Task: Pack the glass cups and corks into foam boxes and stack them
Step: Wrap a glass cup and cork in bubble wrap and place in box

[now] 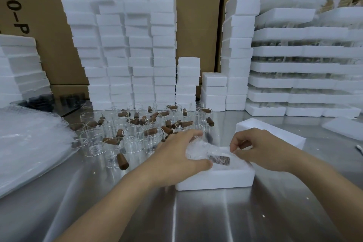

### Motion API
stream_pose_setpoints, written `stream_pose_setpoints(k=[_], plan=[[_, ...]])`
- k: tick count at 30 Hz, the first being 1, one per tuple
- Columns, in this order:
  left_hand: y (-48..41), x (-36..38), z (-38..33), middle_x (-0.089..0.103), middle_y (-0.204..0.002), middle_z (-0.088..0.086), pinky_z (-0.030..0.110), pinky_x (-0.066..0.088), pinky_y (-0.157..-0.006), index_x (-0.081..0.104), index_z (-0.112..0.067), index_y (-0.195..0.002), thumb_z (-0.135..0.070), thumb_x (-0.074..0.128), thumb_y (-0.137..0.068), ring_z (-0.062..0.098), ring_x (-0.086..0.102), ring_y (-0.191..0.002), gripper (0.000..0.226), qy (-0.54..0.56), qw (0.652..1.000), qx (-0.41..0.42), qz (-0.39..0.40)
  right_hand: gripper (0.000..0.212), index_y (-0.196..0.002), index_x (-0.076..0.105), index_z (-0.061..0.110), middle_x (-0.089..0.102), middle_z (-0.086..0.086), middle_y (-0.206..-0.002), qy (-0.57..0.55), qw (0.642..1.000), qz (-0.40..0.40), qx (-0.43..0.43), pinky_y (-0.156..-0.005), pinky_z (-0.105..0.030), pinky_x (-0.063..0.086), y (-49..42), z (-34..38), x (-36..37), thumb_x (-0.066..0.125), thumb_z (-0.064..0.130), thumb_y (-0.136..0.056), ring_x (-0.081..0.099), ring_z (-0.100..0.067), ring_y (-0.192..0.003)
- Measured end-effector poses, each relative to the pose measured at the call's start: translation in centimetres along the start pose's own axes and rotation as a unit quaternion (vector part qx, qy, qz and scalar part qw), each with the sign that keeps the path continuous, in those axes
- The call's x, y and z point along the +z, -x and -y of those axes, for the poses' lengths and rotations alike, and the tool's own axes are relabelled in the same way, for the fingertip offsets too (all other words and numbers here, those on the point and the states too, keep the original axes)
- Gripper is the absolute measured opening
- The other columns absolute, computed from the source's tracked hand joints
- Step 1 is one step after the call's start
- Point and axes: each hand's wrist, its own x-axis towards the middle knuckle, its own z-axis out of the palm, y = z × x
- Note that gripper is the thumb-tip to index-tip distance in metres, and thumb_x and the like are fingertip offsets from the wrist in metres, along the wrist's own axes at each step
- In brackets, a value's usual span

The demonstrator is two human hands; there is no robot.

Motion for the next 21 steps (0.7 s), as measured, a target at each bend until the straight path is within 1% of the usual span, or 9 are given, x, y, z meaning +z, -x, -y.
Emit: stream_pose_setpoints(k=[2,5,7,8,10,13,16,18,21], plan=[[0.1,0.1,-0.2,0.044,-0.159,-0.023,0.040,0.031,-0.126,0.040,-0.047,-0.158,-0.069,0.067,-0.088,0.004,0.038,-0.149,0.078,0.018,1.000,0.017,-0.017,0.019,-0.083,0.075,0.032,0.074,0.020,-0.090,-0.013,0.999,-0.034,-0.019,-0.087,-0.027,0.054,0.0,0.0,0.1,0.072,0.020,-0.096,0.068,0.002,-0.092],[0.1,0.6,0.0,0.038,-0.163,-0.027,0.029,0.028,-0.122,0.036,-0.047,-0.161,-0.066,0.059,-0.101,-0.005,0.032,-0.148,0.068,0.013,0.999,0.039,-0.017,0.017,-0.085,0.078,0.030,0.075,0.016,-0.094,-0.060,0.996,-0.048,-0.044,-0.091,-0.032,0.050,0.0,0.5,-0.2,0.066,0.031,-0.097,0.068,-0.002,-0.095],[0.0,1.0,0.3,0.036,-0.165,-0.025,0.030,0.028,-0.124,0.035,-0.045,-0.162,-0.062,0.050,-0.106,-0.004,0.031,-0.150,0.061,-0.018,0.998,0.052,0.003,0.027,-0.091,0.080,0.030,0.075,0.012,-0.098,-0.093,0.994,-0.022,-0.059,-0.094,-0.034,0.050,0.2,1.2,-0.1,0.066,0.052,-0.091,0.068,-0.004,-0.098],[-0.1,1.1,0.4,0.038,-0.164,-0.023,0.032,0.028,-0.125,0.037,-0.045,-0.161,-0.062,0.047,-0.107,-0.002,0.032,-0.150,0.058,-0.035,0.998,0.058,0.014,0.034,-0.092,0.081,0.030,0.075,0.012,-0.098,-0.103,0.993,-0.008,-0.063,-0.091,-0.032,0.049,0.3,1.4,0.1,0.069,0.061,-0.089,0.068,-0.003,-0.097],[-0.2,1.1,0.6,0.044,-0.158,-0.020,0.034,0.032,-0.123,0.043,-0.045,-0.155,-0.064,0.043,-0.107,0.001,0.039,-0.146,0.052,-0.045,0.996,0.065,0.034,0.035,-0.089,0.081,0.032,0.073,0.015,-0.102,-0.094,0.993,0.007,-0.067,-0.086,-0.025,0.044,0.4,1.9,1.1,0.074,0.066,-0.086,0.067,0.001,-0.099],[-0.3,1.3,0.8,0.052,-0.145,-0.020,0.035,0.039,-0.116,0.051,-0.044,-0.145,-0.065,0.043,-0.107,0.002,0.048,-0.134,0.045,-0.036,0.996,0.071,0.029,0.033,-0.082,0.080,0.033,0.069,0.016,-0.108,-0.082,0.995,-0.012,-0.054,-0.095,-0.025,0.044,0.3,2.2,2.0,0.075,0.065,-0.084,0.063,0.004,-0.104],[-0.4,1.7,0.9,0.057,-0.134,-0.019,0.036,0.044,-0.111,0.055,-0.045,-0.135,-0.060,0.047,-0.107,0.002,0.053,-0.124,0.033,-0.036,0.996,0.084,0.000,0.026,-0.078,0.078,0.027,0.071,0.010,-0.106,-0.108,0.991,-0.046,-0.058,-0.103,-0.034,0.047,0.2,2.7,2.4,0.079,0.051,-0.088,0.065,-0.003,-0.103],[-0.4,1.9,1.1,0.057,-0.134,-0.020,0.036,0.045,-0.109,0.052,-0.048,-0.135,-0.062,0.047,-0.106,0.003,0.055,-0.122,0.033,-0.034,0.996,0.084,-0.008,0.020,-0.077,0.077,0.026,0.071,0.011,-0.101,-0.113,0.987,-0.076,-0.080,-0.100,-0.034,0.049,0.3,3.0,3.0,0.080,0.040,-0.091,0.066,-0.005,-0.100],[-0.4,2.0,1.2,0.057,-0.137,-0.023,0.034,0.046,-0.103,0.045,-0.054,-0.136,-0.070,0.045,-0.099,0.003,0.057,-0.120,0.041,-0.016,0.997,0.080,-0.014,0.015,-0.078,0.075,0.027,0.071,0.013,-0.095,-0.114,0.976,-0.143,-0.117,-0.091,-0.027,0.049,0.4,3.5,3.8,0.080,0.032,-0.091,0.067,-0.007,-0.098]])
